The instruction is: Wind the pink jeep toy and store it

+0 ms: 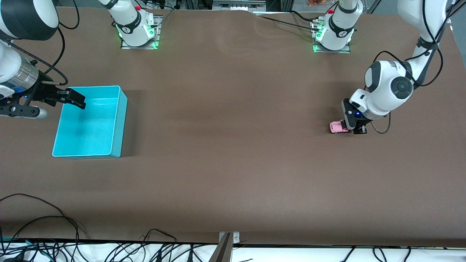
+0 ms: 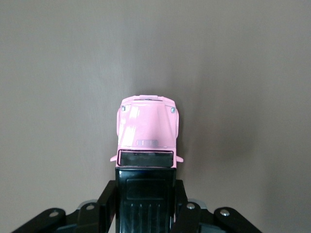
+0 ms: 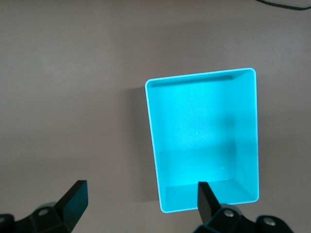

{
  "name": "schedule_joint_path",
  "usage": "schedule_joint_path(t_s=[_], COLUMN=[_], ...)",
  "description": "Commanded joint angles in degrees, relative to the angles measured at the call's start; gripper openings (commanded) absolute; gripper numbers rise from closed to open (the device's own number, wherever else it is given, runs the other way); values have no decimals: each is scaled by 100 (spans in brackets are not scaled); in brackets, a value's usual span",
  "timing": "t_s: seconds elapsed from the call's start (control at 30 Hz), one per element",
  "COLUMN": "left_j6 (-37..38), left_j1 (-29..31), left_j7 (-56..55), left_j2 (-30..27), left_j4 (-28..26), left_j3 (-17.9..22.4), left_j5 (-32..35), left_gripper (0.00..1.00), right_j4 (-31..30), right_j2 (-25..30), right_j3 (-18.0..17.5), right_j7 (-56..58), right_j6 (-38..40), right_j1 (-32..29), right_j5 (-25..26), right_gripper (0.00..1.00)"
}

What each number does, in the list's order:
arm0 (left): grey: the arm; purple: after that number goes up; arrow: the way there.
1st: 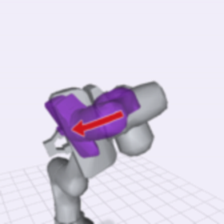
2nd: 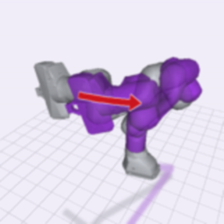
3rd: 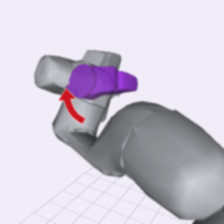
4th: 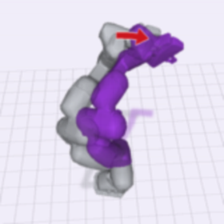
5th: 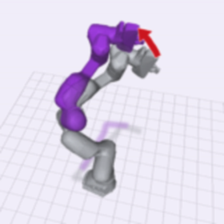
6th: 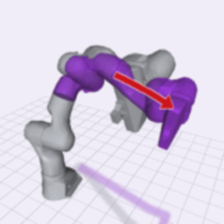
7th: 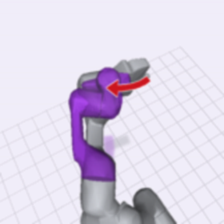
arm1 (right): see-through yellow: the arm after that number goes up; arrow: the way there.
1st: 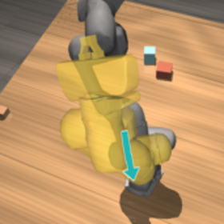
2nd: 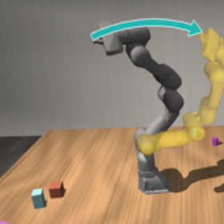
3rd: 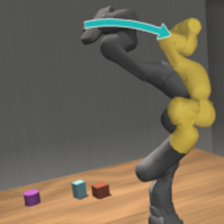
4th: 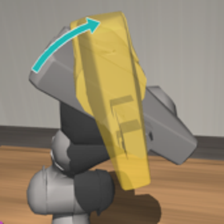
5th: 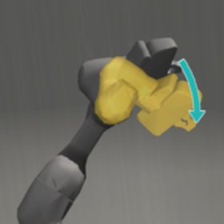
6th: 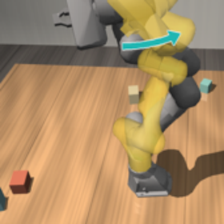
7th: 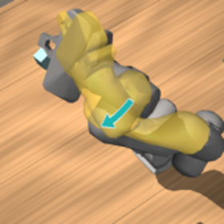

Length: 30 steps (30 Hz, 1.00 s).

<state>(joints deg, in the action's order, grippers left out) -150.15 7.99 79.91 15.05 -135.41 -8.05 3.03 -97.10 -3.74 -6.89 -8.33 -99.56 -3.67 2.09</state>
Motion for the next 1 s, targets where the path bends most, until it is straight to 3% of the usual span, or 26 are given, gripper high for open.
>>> schedule_joint_path(t_s=[0.0, 0.67, 0.97], left_j6=[171, 127, 100], left_j1=[-166, -210, -201], left_j7=[-283, -90, 648], left_j2=[-20, 569, 701], left_j4=[112, 120, 147], left_j3=[-83, -66, 277], left_j5=[-92, -109, -171], left_gripper=[0, 0, 0], right_j4=[-2, -2, -2], right_j2=[31, 31, 31], right_j3=[-14, -14, -14], right_j7=[-38, -38, -38], right_j6=[60, 51, 51], right_j1=[-29, -20, -20], right_j5=[72, 72, 72], right_gripper=[100, 100, 100])
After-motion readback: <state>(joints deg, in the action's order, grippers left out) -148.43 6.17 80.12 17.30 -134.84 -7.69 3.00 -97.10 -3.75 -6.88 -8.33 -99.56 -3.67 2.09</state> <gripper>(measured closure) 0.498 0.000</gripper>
